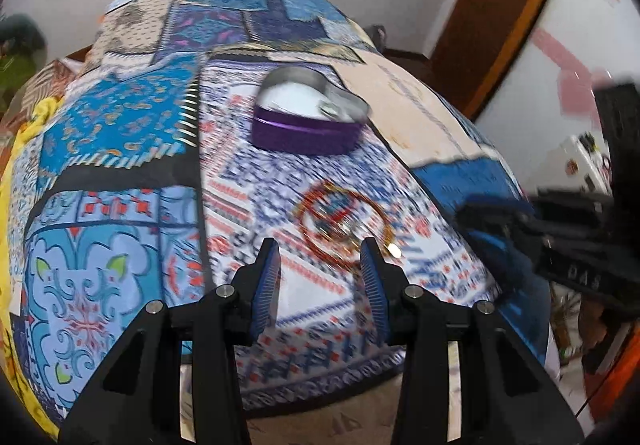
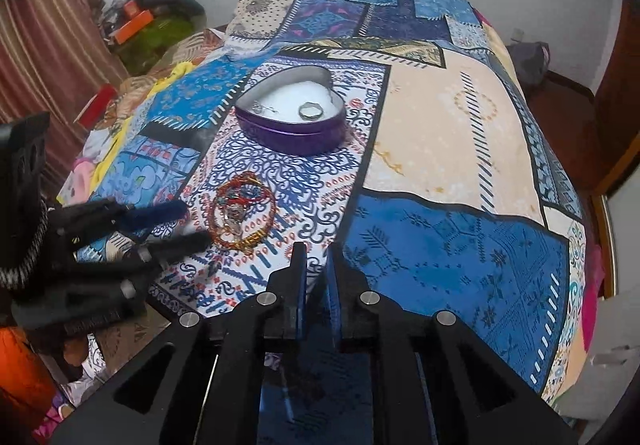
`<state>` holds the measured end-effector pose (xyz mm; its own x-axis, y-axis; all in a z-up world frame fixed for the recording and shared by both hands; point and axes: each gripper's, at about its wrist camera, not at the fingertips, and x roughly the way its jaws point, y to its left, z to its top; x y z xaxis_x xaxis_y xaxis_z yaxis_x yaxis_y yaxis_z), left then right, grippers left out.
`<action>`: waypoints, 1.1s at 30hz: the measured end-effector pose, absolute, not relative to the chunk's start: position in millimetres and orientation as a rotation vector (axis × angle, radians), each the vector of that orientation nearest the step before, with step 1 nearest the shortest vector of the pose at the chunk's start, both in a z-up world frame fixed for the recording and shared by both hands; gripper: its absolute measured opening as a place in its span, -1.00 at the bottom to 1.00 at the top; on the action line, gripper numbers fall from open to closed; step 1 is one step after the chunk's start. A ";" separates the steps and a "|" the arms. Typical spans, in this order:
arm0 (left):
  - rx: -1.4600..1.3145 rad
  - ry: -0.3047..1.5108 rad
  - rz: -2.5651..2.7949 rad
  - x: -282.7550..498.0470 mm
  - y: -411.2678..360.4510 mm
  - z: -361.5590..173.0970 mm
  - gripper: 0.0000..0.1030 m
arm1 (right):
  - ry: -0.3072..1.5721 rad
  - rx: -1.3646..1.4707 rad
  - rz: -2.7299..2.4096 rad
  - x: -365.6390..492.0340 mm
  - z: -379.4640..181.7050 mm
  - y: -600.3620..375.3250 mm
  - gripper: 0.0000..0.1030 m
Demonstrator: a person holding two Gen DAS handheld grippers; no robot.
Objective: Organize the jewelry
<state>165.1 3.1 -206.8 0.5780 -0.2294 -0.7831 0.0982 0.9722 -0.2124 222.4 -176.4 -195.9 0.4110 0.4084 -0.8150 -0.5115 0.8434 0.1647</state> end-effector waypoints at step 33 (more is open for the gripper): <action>0.040 0.968 -0.251 214.6 -22.6 -224.4 -0.94 | 0.994 -0.058 0.591 227.9 -203.2 -185.7 -0.34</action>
<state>214.6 -22.6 -224.4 0.5403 -0.1934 -0.8189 0.2294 0.9702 -0.0778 227.9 -185.7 -203.2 0.4023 0.4418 -0.8019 -0.4935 0.8423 0.2165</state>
